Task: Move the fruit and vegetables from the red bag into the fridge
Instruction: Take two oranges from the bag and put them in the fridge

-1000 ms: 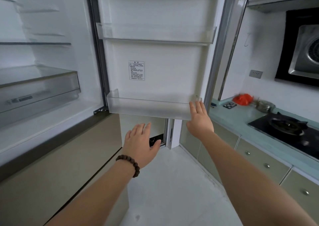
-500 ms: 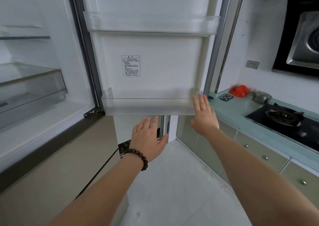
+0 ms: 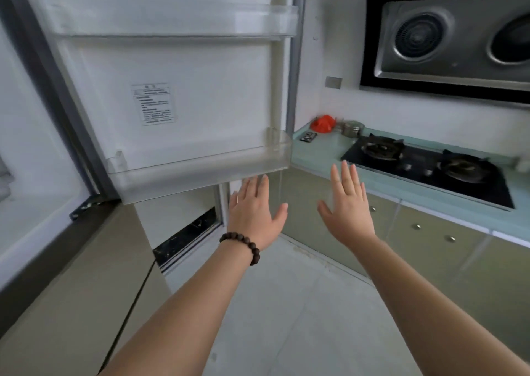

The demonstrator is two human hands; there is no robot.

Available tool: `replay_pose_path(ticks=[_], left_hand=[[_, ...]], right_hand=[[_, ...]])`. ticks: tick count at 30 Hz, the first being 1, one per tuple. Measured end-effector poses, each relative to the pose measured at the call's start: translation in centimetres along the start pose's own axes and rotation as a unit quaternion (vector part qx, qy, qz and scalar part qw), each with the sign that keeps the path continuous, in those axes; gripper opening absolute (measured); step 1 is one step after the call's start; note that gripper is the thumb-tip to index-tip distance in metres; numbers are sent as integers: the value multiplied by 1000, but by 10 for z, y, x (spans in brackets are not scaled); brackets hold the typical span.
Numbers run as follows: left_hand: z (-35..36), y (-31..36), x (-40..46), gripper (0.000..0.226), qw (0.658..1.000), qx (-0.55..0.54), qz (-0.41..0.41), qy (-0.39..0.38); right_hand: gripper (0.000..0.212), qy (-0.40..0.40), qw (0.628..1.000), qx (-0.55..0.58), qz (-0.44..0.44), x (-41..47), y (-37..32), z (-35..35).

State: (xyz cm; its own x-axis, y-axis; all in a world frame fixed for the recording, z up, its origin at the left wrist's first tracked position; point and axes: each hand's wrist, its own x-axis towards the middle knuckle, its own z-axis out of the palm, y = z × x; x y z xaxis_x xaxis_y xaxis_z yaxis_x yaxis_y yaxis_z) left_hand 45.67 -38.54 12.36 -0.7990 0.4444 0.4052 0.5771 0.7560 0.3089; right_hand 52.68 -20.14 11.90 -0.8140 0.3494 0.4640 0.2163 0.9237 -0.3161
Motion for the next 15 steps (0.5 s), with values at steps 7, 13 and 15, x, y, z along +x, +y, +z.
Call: replay_pose_path(ticks=[7,13,15], left_hand=[[60,88,-6,72,987,-65,120,-85],[113,198,-48,70,950,-110,240,-164],[125,237,-69,71,932,-120,287,-187]], right_hand=[[70,27,983,-41,174,-104,69,-24],[67,64,940,-91,322,-199,131,-71],[67,81,921,-107,366,-235,151,-92]])
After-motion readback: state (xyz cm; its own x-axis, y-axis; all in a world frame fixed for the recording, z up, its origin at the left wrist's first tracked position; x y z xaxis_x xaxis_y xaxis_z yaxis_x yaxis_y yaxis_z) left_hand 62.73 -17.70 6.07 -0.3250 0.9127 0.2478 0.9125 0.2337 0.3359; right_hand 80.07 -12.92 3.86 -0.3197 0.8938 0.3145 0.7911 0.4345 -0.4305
